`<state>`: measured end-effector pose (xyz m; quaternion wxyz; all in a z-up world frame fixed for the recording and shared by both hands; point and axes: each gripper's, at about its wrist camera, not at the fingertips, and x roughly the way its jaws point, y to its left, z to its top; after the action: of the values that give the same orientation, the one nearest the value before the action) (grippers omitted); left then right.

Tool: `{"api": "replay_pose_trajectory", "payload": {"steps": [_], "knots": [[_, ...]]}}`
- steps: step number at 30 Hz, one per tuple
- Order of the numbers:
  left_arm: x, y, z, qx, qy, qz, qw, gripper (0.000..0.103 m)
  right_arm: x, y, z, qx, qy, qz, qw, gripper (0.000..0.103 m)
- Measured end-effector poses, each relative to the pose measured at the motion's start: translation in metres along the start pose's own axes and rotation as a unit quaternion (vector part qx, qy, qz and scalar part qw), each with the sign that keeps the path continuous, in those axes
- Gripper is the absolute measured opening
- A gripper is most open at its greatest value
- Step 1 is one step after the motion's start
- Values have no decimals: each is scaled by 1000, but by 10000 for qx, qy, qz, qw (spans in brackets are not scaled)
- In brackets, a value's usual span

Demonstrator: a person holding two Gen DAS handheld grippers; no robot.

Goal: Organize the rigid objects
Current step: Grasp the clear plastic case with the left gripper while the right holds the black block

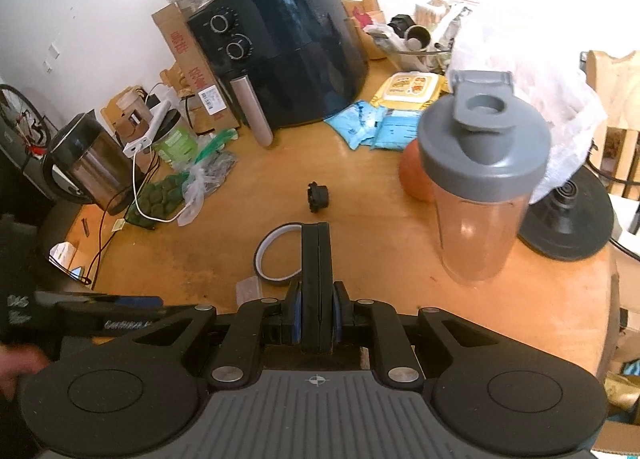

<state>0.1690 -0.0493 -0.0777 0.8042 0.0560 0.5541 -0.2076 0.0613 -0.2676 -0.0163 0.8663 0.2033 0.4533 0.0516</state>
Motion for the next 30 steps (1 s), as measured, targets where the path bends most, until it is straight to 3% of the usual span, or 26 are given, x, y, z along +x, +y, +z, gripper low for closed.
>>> {"api": "replay_pose_trajectory", "payload": {"steps": [8, 18, 22, 23, 24, 30], "knots": [[33, -1, 16, -267, 291, 85, 9992, 72, -15, -11, -4, 54, -89, -52, 9999, 17], [67, -11, 27, -202, 541, 391, 9976, 68, -35, -29, -8, 172, -196, -176, 9995, 17], [76, -18, 31, -145, 631, 496, 9967, 56, -40, -33, -9, 196, -224, -215, 9993, 17], [77, -19, 31, -120, 647, 497, 9966, 44, -41, -33, -9, 192, -230, -217, 9993, 17], [80, -20, 31, -70, 688, 509, 9963, 40, -42, -34, -9, 186, -233, -214, 9993, 17], [82, -22, 26, 146, 638, 623, 9959, 33, -44, -34, -9, 161, -223, -170, 9995, 17]]}}
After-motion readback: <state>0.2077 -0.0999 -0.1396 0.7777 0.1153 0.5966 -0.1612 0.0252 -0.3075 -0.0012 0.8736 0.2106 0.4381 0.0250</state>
